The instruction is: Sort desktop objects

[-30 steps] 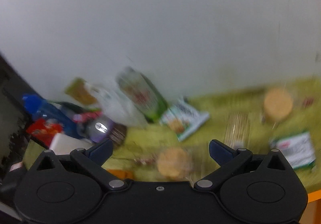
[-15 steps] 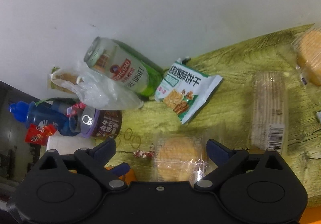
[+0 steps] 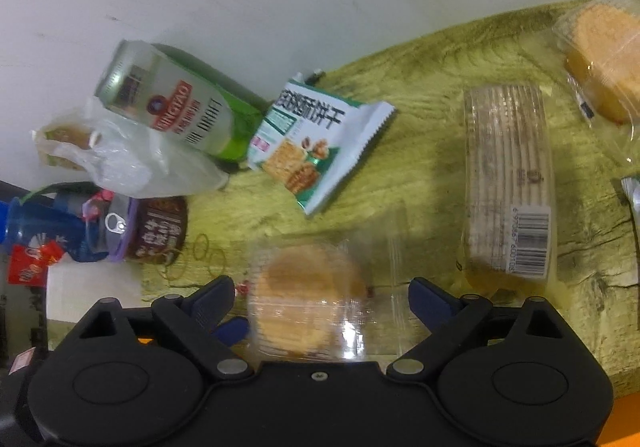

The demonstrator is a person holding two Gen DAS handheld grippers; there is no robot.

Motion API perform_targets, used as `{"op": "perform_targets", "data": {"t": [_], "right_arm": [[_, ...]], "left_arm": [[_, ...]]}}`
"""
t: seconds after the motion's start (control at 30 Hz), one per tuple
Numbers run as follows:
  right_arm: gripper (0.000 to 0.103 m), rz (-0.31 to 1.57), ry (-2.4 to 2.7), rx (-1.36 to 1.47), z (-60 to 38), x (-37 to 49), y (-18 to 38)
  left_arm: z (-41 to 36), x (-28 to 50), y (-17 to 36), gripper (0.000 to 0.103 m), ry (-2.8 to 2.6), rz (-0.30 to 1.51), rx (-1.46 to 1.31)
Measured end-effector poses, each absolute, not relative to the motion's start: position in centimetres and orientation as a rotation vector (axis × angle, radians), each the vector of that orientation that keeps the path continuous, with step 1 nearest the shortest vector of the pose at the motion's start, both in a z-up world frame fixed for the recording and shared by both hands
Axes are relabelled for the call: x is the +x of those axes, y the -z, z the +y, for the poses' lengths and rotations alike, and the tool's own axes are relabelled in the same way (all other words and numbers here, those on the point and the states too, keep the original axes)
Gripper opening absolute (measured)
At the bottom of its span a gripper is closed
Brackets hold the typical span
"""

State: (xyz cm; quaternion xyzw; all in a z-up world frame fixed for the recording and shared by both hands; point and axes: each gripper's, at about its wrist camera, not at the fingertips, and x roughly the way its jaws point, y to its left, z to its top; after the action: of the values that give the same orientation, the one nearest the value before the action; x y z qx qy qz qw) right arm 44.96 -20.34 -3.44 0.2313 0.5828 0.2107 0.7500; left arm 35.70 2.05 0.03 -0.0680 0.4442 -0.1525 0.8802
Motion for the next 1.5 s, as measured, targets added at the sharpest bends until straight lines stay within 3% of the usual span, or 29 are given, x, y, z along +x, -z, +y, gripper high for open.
{"op": "perform_targets", "data": {"t": [0.2,0.57,0.67,0.87,1.5], "right_arm": [[0.095,1.323,-0.482,0.564,-20.1,45.0,4.8],[0.094,1.243,-0.597,0.668,-21.4,44.3,2.3],[0.09,1.223,-0.621,0.68,-21.4,44.2,1.6],[0.09,1.187,-0.668,0.699,-21.1,44.0,0.3],[0.09,1.147,-0.816,0.725,-18.8,43.3,-1.2]], "left_arm": [[1.1,35.4,-0.1,0.061,0.319,0.908,-0.08],[0.4,35.4,-0.2,0.06,0.335,0.905,-0.077],[-0.1,35.0,-0.9,0.06,0.381,0.885,-0.094],[-1.8,34.6,-1.4,0.068,0.394,0.85,-0.039],[1.0,33.5,-1.7,0.068,0.394,0.8,-0.109]]}}
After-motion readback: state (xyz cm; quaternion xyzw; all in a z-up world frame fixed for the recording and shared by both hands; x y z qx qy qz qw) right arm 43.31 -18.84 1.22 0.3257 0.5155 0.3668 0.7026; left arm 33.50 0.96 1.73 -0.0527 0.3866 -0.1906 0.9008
